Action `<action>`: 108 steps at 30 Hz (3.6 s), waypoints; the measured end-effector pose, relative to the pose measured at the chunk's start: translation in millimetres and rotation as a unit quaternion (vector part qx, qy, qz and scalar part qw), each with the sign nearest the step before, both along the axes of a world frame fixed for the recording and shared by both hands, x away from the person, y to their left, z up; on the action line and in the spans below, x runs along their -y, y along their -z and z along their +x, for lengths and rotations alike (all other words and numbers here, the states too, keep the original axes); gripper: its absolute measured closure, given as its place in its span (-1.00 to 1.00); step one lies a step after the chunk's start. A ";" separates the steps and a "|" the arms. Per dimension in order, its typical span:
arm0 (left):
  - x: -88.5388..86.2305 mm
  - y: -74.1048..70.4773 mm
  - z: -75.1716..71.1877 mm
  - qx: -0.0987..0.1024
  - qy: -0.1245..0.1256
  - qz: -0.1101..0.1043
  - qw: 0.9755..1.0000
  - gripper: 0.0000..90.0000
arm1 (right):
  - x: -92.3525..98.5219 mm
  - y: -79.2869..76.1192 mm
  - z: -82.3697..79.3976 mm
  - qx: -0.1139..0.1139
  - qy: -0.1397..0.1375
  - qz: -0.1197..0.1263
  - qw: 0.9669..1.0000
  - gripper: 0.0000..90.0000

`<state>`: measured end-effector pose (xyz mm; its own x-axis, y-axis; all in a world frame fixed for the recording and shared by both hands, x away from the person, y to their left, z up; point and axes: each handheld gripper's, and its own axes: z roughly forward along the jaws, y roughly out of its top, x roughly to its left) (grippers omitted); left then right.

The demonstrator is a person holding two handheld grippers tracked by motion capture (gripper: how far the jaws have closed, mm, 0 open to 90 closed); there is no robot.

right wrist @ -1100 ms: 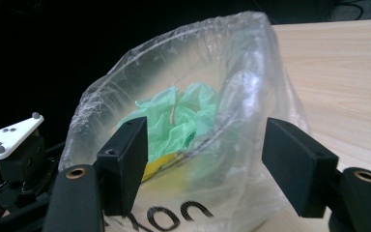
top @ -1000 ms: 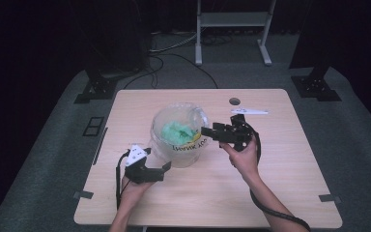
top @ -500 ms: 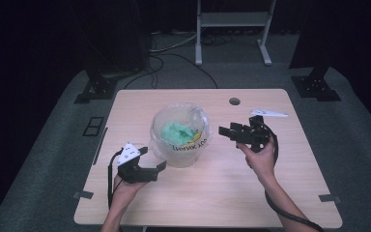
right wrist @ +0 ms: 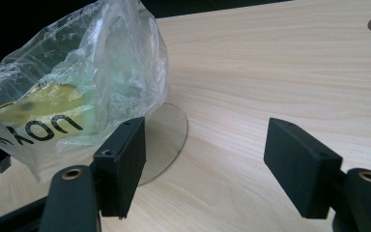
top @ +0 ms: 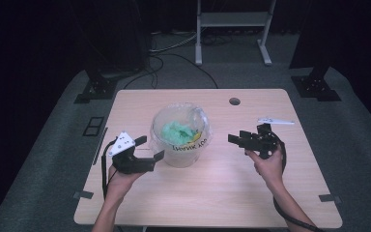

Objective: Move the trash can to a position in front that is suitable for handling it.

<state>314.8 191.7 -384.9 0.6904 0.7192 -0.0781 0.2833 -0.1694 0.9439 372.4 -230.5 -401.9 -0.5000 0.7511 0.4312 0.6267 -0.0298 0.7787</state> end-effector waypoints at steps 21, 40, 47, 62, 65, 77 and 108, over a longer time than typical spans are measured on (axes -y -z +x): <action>6.0 -24.3 39.9 -0.048 -0.053 0.020 0.997 -0.25 | -3.2 -2.2 -4.0 0.009 -0.009 -0.009 1.000 -0.30; 4.9 -29.8 60.1 -0.055 -0.082 0.031 0.995 0.66 | -3.8 -6.2 -6.4 0.021 -0.012 -0.007 1.000 -0.29; 4.7 -33.1 62.0 -0.043 -0.092 0.035 0.994 0.89 | -6.9 -6.5 -5.2 0.022 -0.015 -0.007 1.000 -0.29; 5.6 -41.7 59.4 -0.031 -0.079 0.037 0.996 1.00 | -12.6 -16.4 -0.5 0.027 -0.019 -0.008 0.999 -0.29; 6.4 -45.6 58.5 -0.025 -0.072 0.036 0.996 1.00 | -15.1 -20.8 1.1 0.030 -0.021 -0.009 0.999 -0.29; 5.9 -56.8 56.4 -0.014 -0.062 0.019 0.998 1.00 | -30.4 -41.6 12.2 0.040 -0.030 -0.004 0.999 -0.30; -6.6 -60.4 58.5 -0.023 -0.059 -0.030 0.998 1.00 | -92.2 -62.6 39.6 0.017 -0.029 -0.046 0.998 0.84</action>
